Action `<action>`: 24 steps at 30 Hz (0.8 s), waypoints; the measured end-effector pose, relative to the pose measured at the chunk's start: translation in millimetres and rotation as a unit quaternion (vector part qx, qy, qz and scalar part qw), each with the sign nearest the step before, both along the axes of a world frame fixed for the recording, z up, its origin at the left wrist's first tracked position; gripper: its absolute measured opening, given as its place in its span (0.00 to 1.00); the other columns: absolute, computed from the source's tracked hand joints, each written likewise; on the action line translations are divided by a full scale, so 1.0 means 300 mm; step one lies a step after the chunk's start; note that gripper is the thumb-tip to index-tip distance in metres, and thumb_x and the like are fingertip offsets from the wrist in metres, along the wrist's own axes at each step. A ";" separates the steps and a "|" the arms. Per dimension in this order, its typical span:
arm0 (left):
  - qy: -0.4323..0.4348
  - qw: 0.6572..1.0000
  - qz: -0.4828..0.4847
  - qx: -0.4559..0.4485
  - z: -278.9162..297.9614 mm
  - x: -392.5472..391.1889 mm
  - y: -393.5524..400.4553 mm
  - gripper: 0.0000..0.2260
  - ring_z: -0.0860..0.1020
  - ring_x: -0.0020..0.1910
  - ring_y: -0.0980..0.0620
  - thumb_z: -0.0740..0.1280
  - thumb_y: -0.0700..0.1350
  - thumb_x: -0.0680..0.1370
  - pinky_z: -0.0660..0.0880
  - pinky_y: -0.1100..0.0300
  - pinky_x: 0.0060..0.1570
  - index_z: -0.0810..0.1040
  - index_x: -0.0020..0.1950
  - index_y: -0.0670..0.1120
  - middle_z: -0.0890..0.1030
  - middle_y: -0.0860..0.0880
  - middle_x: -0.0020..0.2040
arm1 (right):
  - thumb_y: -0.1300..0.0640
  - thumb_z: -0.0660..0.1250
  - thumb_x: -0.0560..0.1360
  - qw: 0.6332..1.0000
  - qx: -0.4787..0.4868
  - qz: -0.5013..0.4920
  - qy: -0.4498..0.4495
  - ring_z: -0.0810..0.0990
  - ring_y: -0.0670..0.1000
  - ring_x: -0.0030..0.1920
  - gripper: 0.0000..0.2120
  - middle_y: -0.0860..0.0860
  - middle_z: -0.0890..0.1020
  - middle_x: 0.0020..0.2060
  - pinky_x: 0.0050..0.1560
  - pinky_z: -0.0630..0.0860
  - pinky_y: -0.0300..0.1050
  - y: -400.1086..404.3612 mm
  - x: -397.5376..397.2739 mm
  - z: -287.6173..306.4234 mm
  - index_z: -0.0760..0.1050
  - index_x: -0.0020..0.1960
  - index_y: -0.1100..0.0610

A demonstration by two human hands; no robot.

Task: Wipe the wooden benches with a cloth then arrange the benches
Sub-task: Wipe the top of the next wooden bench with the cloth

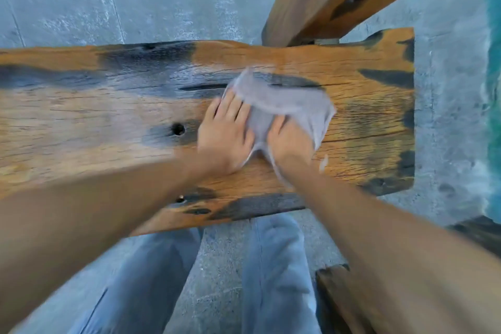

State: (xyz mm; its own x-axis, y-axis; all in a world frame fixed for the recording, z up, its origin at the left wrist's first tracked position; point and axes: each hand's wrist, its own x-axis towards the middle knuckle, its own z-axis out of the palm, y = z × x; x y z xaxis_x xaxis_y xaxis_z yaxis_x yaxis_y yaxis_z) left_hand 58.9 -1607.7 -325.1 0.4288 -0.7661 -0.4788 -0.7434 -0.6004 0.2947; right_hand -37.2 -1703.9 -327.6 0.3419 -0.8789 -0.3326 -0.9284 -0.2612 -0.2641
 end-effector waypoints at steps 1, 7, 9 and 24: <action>-0.006 1.000 0.000 -0.003 -0.014 0.048 -0.120 0.31 0.45 0.82 0.46 0.51 0.55 0.82 0.44 0.49 0.80 0.50 0.82 0.43 0.49 0.43 0.83 | 0.50 0.53 0.85 1.000 -0.002 -0.002 -0.002 0.83 0.62 0.53 0.22 0.60 0.85 0.48 0.48 0.73 0.49 -0.103 0.055 -0.012 0.82 0.55 0.60; -0.036 0.996 0.053 0.068 0.005 -0.025 -0.377 0.33 0.39 0.81 0.46 0.42 0.58 0.82 0.39 0.49 0.80 0.41 0.82 0.41 0.40 0.43 0.82 | 0.45 0.53 0.85 0.996 0.012 -0.084 0.025 0.82 0.59 0.57 0.22 0.55 0.84 0.51 0.51 0.73 0.50 -0.266 0.088 -0.070 0.80 0.61 0.57; -0.013 0.997 0.039 0.059 0.026 -0.195 -0.251 0.32 0.37 0.81 0.46 0.40 0.58 0.82 0.41 0.48 0.80 0.39 0.81 0.42 0.37 0.43 0.81 | 0.41 0.50 0.84 0.994 0.029 -0.075 0.074 0.84 0.60 0.50 0.26 0.57 0.86 0.49 0.44 0.73 0.49 -0.108 -0.099 -0.063 0.81 0.57 0.56; -0.022 0.999 0.034 0.018 -0.025 -0.315 -0.599 0.32 0.41 0.82 0.46 0.45 0.55 0.83 0.42 0.50 0.79 0.41 0.81 0.40 0.41 0.43 0.82 | 0.45 0.48 0.85 0.993 0.094 0.053 0.042 0.75 0.61 0.68 0.25 0.59 0.78 0.67 0.67 0.70 0.54 -0.718 -0.227 -0.032 0.73 0.71 0.57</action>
State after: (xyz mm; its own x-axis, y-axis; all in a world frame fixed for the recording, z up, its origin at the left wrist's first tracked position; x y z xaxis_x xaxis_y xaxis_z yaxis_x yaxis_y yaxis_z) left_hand -35.6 -1787.5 -332.7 0.5013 -0.7170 -0.4844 -0.7118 -0.6600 0.2402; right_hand -105.2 -1919.4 -337.1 0.3937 -0.7589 -0.5187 -0.9190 -0.3120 -0.2409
